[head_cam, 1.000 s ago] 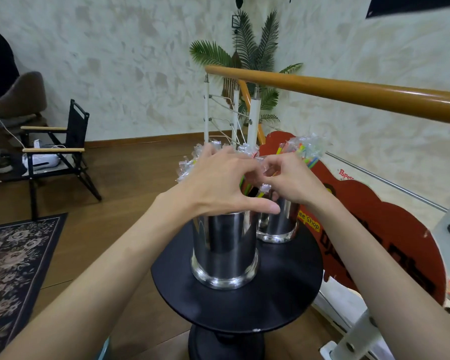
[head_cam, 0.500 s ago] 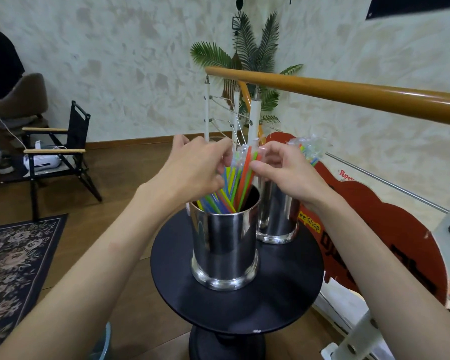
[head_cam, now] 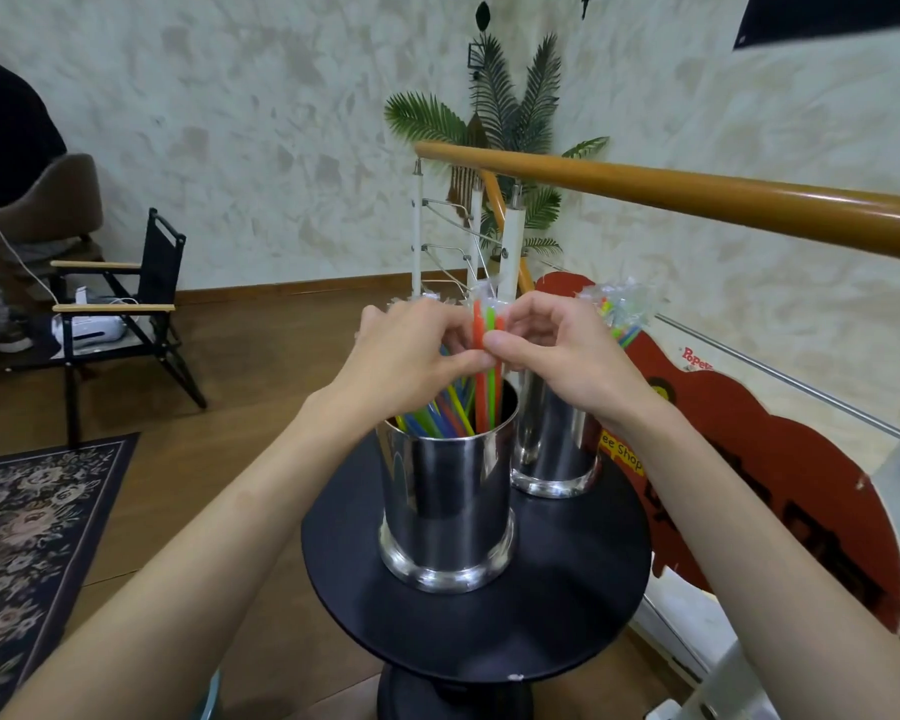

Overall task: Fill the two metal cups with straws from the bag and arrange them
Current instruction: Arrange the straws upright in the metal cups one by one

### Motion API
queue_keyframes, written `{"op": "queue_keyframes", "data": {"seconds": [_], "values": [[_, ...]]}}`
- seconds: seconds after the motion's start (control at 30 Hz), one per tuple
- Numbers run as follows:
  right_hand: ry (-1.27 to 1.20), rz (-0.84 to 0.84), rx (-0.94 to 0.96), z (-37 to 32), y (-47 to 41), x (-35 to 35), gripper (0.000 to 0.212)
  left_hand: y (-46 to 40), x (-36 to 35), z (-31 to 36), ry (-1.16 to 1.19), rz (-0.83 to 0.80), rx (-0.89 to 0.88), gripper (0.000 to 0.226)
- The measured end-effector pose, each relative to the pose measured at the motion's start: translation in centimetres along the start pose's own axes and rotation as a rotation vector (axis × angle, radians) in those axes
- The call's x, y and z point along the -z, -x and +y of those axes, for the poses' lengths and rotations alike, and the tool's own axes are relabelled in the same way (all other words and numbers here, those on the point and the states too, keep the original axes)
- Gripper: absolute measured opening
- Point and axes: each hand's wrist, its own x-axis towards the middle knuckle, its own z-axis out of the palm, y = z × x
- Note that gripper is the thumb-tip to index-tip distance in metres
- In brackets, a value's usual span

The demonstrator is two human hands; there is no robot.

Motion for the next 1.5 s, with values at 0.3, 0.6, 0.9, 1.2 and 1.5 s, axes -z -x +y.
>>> {"op": "queue_keyframes", "data": {"seconds": [0.3,0.6,0.9,1.2,1.5], "values": [[-0.037,0.006,-0.014,0.1,0.2,0.3,0.022,0.0,0.5,-0.2,0.221,-0.112,-0.007,0.013],[-0.071,0.007,-0.022,0.0,0.3,0.4,0.020,0.1,0.7,0.0,0.319,-0.148,-0.013,0.010],[-0.036,-0.139,-0.076,-0.1,0.3,1.8,0.018,-0.2,0.4,-0.2,0.268,-0.126,0.012,0.020],[0.046,-0.395,-0.123,-0.7,0.8,2.7,0.027,-0.2,0.5,0.0,0.329,-0.105,0.031,0.047],[0.197,-0.399,-0.028,-0.5,0.6,2.8,0.037,-0.3,0.4,-0.4,0.368,-0.074,0.058,0.060]]}}
